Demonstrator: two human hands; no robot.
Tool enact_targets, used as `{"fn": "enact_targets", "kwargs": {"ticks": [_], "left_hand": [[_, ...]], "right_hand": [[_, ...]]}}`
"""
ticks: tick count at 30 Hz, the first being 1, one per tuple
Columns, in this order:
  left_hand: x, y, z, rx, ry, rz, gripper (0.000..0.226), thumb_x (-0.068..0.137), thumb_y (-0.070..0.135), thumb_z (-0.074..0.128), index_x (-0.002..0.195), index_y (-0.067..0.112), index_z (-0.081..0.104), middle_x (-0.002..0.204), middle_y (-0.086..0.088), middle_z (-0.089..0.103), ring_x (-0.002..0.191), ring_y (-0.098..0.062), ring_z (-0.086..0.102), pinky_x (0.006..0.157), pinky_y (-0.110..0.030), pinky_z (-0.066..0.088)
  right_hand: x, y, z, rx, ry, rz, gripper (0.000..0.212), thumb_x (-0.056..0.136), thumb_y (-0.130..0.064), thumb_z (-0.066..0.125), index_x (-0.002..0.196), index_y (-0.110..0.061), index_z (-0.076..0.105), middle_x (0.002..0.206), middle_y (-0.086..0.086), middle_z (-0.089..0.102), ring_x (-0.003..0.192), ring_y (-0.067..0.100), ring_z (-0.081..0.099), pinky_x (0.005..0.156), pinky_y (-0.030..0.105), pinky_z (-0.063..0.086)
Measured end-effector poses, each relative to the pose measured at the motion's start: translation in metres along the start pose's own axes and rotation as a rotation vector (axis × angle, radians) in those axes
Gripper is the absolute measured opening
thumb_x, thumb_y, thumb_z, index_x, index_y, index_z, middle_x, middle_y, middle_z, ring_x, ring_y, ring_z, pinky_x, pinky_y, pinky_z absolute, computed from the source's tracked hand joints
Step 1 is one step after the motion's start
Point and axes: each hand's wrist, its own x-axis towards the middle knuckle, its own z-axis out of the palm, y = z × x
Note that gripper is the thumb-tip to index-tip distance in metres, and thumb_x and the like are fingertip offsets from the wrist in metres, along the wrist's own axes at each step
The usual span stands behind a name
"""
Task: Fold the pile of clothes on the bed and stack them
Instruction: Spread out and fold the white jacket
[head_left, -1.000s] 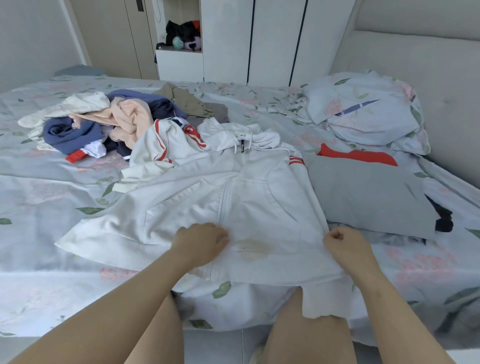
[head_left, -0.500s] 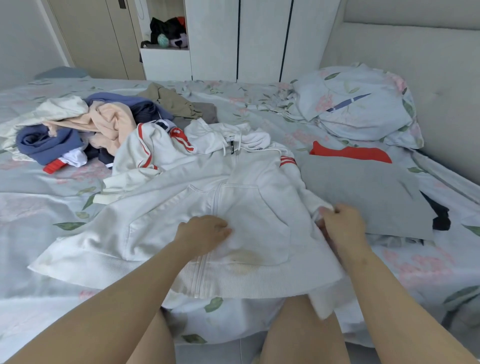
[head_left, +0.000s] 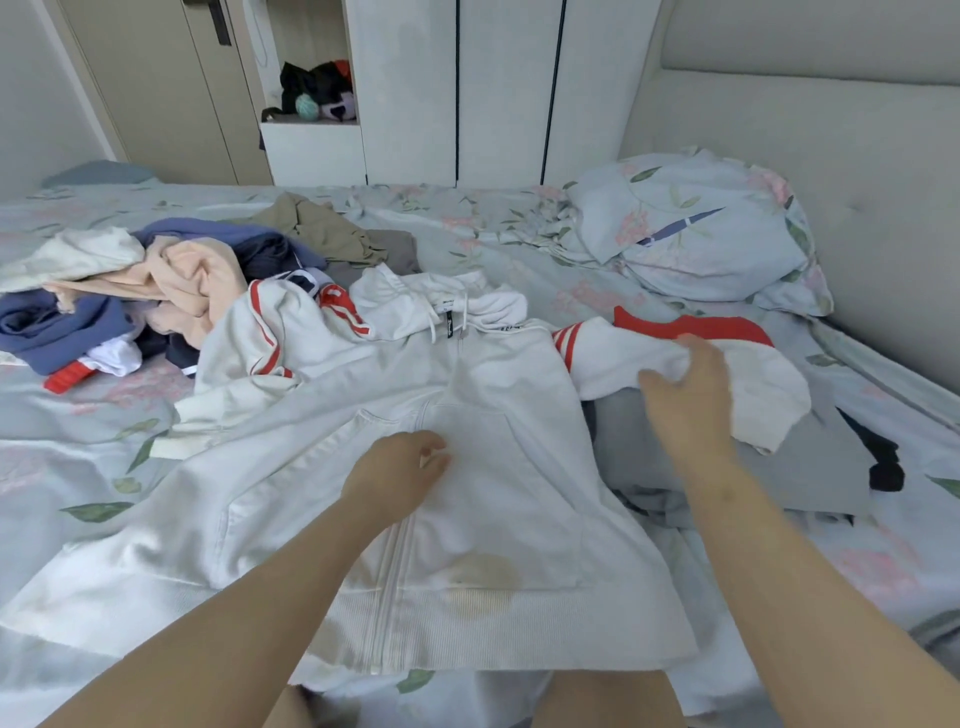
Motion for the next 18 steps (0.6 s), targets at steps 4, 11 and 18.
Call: {"fn": "enact_targets", "kwargs": {"ticks": [4,11,18], "left_hand": [[0.030,-0.001,-0.013,-0.092,0.135,0.060,0.028,0.096,0.025,0.051,0.120,0.020,0.063,0.119,-0.001,0.062,0.108,-0.018,0.057,0.091,-0.025,0.039],[0.122,-0.009,-0.038,-0.464,0.264,-0.100,0.041,0.098,0.043,0.039,0.129,0.020,0.050,0.125,-0.004,0.055,0.106,-0.019,0.055,0.091,-0.029,0.038],[0.227,-0.015,-0.035,-0.125,0.257,-0.097,0.076,0.088,0.042,0.059,0.148,0.033,0.013,0.124,-0.012,0.050,0.100,-0.031,0.057,0.081,-0.036,0.043]], "right_hand": [[0.000,-0.007,0.049,-0.032,-0.271,-0.047,0.036,0.090,-0.009,0.054,0.126,-0.009,0.053,0.127,0.010,0.055,0.115,0.026,0.051,0.088,0.024,0.034],[0.067,-0.021,0.129,-0.091,-0.390,-0.107,0.040,0.091,-0.010,0.053,0.131,-0.010,0.049,0.127,0.015,0.054,0.117,0.027,0.050,0.090,0.027,0.037],[0.153,-0.022,0.205,-0.120,-0.450,-0.111,0.058,0.090,-0.014,0.058,0.142,-0.012,0.032,0.113,0.014,0.058,0.095,0.024,0.054,0.074,0.025,0.039]]}}
